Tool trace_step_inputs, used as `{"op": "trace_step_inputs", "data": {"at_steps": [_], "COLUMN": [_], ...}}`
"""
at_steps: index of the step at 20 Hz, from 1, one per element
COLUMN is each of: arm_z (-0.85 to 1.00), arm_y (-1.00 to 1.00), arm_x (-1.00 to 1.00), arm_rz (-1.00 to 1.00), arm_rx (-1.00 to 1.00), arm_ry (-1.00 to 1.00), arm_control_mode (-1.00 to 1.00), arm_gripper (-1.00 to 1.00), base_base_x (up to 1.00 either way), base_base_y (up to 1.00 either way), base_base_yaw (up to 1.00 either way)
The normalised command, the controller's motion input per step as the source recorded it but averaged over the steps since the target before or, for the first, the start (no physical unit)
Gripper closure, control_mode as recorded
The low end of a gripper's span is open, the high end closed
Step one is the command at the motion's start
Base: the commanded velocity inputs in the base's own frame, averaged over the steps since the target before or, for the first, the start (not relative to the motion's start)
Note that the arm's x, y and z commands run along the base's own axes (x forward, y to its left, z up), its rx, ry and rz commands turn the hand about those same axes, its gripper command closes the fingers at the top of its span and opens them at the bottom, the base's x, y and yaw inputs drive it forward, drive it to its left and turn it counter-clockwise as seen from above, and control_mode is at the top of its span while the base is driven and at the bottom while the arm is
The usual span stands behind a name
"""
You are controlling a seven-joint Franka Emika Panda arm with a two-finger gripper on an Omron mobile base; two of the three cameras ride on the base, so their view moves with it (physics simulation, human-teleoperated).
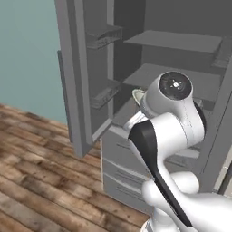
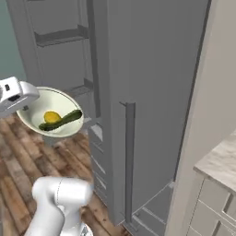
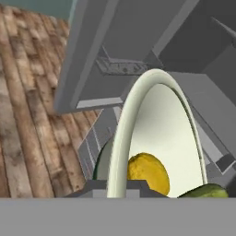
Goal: Place the bowl with the squash and lemon on the top shelf of the fridge. Place the bowl with the steak and chicken drumstick on the second highest shelf of the fridge.
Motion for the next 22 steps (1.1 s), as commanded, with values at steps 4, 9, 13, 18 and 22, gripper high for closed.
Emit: {"op": "trace_step_inputs", "data": {"at_steps": [4, 9, 13, 18, 22], "arm_z": [0.00, 0.00, 0.00, 0.00, 0.00], "arm_y": [0.00, 0.00, 0.00, 0.00, 0.00], "arm_x": [0.00, 0.00, 0.00, 0.00, 0.00], "arm_rz": [0.00, 0.00, 0.00, 0.00, 0.00], "arm_rx": [0.00, 0.00, 0.00, 0.00, 0.00], "arm_ry": [0.00, 0.00, 0.00, 0.00, 0.00], "arm_control_mode": [1.00, 1.00, 1.00, 1.00, 1.00], "arm_gripper": [1.00, 1.00, 1.00, 1.00, 1.00], "base_base_x": [0.01, 0.30, 0.26, 0.20, 0.49], "base_base_y": [0.95, 1.00, 1.00, 0.98, 0.04], "base_base_yaw": [-0.63, -0.54, -0.46, -0.36, -0.19]}}
